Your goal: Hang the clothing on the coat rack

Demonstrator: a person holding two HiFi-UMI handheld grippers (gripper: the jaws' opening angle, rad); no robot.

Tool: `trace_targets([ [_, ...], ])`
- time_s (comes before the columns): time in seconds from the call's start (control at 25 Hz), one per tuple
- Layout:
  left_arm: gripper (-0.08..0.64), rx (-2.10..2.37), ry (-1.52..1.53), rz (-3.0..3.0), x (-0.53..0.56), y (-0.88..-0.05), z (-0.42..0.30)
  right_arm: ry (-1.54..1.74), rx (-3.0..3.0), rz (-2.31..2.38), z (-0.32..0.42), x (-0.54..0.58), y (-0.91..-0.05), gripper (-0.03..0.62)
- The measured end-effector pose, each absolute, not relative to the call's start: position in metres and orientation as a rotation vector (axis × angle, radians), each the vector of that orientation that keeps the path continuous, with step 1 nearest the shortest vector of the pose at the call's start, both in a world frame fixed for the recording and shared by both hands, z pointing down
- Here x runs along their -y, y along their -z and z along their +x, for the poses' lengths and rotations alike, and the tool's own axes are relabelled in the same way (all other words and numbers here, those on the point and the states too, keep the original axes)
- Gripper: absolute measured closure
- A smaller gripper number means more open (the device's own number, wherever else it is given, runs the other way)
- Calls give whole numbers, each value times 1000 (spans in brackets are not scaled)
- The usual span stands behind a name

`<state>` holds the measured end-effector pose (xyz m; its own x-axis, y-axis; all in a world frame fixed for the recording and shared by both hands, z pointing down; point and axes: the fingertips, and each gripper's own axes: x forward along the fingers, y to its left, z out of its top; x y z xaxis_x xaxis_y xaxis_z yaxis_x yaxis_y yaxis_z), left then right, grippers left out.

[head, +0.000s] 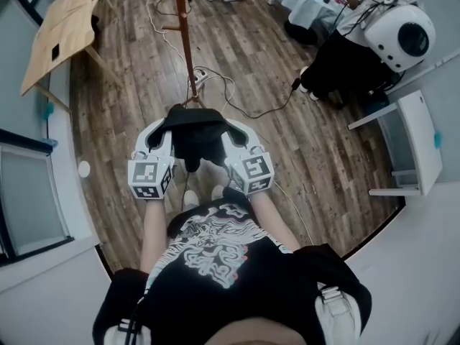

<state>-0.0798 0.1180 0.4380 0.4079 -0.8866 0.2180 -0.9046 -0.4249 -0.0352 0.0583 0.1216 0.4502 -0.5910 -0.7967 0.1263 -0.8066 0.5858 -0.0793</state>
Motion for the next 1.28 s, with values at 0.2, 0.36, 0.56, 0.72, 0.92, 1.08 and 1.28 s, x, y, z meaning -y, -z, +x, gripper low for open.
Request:
trace_targets([
  [0.2,555,1667,-323,2537,-116,-439,-82,-196,2738,1356,60,-115,-451,583],
  [0.36,555,1673,-329,2535,-113,-439,-84,-210,2731,1361,59,-113,-453,583],
  [0.56,555,1668,-324,2533,-104,-441,-79,-213,2730,1362,63,-105,-456,584],
  [0.72,555,1669,-321,2538,-93,-442,-77,-210,2724,1374,68,-91,-456,583],
  [0.92,555,1683,-304,2521,-72,-448,-89,-186,2720,1354,58,-73,-458,583],
  [1.08,555,1686,-292,2521,-44,-449,-91,-165,2716,1348,56,-51,-458,583],
  [1.28,555,1686,-292,2532,-9,-446,-92,-164,2713,1362,57,-12,-457,583],
])
